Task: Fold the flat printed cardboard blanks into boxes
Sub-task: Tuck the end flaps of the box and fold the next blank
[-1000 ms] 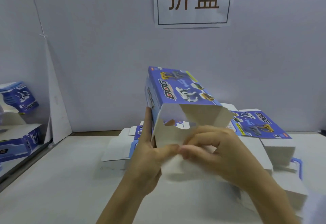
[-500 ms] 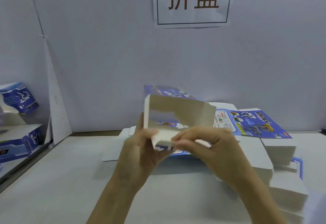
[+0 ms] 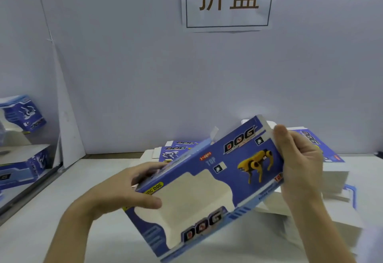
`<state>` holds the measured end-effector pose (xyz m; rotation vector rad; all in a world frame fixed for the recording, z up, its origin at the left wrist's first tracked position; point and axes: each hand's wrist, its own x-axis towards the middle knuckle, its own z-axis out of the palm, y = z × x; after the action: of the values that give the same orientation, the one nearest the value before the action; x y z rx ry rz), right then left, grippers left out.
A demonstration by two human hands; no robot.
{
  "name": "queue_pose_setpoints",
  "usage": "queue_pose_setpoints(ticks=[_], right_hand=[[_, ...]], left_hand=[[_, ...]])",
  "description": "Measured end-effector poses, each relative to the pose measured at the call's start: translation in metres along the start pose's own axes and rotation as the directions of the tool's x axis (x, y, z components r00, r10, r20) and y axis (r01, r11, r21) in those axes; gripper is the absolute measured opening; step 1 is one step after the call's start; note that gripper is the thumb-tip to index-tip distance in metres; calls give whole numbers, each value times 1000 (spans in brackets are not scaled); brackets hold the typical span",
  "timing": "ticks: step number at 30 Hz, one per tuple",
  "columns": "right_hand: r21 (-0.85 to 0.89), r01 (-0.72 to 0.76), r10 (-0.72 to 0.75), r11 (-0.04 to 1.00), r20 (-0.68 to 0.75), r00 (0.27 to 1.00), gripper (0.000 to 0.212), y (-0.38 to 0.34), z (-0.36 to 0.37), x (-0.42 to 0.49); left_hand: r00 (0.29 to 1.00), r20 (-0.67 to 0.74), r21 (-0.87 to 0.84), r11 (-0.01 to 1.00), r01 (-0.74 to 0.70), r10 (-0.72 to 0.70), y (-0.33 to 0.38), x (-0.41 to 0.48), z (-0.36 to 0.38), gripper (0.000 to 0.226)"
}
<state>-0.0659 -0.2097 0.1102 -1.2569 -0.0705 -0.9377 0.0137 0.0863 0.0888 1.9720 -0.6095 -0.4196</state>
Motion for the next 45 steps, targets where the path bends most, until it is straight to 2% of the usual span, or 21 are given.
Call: queue_pose_setpoints(ticks=[3,5,6,8,10,11,14,16,19,21,23,26,30,32,35,38,39,40,42,44,45], right_hand=[[72,-1,19,997,-258,966,25,14,6,2],[-133,59,-99,989,-321,942,24,24,12,-2],[-251,110,-177,962,-263,948,26,31,18,-8],[-451,206,-223,869,16,975,26,48,35,-24],[-619,293,-65,729,362,930,27,78,53,-36],[-694,356,69,626,504,861,33,96,61,-41],[-768,581,376,269,639,671,59,141,72,-40],[-750,633,434,193,643,630,65,153,70,-33],[-725,642,380,251,683,623,62,157,58,-30],[-727,612,286,311,686,669,46,153,60,-31],[-735,614,282,288,678,679,31,145,67,-32],[-749,613,381,250,658,650,35,142,68,-36],[-740,606,460,291,664,590,56,150,60,-44],[-741,613,469,275,659,587,60,154,55,-43],[-737,615,467,280,664,584,61,159,59,-41],[-723,634,480,275,675,561,62,162,62,-40],[-720,638,485,273,675,556,62,163,62,-39],[-715,642,490,278,680,545,62,162,62,-37],[-680,650,484,339,719,500,62,162,57,-34],[-640,664,487,386,753,443,60,160,52,-33],[-624,684,479,378,764,432,59,159,53,-32]], left_hand=[[985,-173,-42,999,4,-11,-15,-10,-24,92],[942,-332,-115,993,17,-54,-28,-23,-46,97],[908,-409,-175,984,18,-89,-34,-31,-56,99],[828,-524,-316,948,28,-200,-48,-44,-72,101],[782,-546,-414,908,59,-300,-55,-53,-75,93],[765,-545,-452,889,76,-343,-55,-55,-71,87],[707,-551,-512,849,133,-443,-52,-52,-61,69],[726,-507,-514,839,178,-465,-46,-49,-53,55],[727,-477,-516,827,223,-494,-42,-41,-47,50],[728,-502,-513,839,183,-466,-41,-38,-48,43],[713,-526,-549,825,133,-465,-42,-37,-52,33],[750,-444,-666,740,89,-490,-32,-42,-52,24],[772,-425,-686,725,65,-472,-6,-57,-58,40],[722,-515,-665,746,3,-462,9,-62,-80,39],[570,-699,-625,756,-193,-432,27,-61,-141,38],[382,-854,-518,520,-679,-352,43,-49,-200,48],[354,-878,-469,441,-765,-321,46,-44,-211,55],[362,-893,-448,437,-780,-268,44,-37,-214,56],[414,-898,-397,686,-610,-152,34,-20,-197,51],[495,-869,-158,941,-299,11,15,1,-162,43],[597,-799,-40,985,-166,68,6,11,-140,41]])
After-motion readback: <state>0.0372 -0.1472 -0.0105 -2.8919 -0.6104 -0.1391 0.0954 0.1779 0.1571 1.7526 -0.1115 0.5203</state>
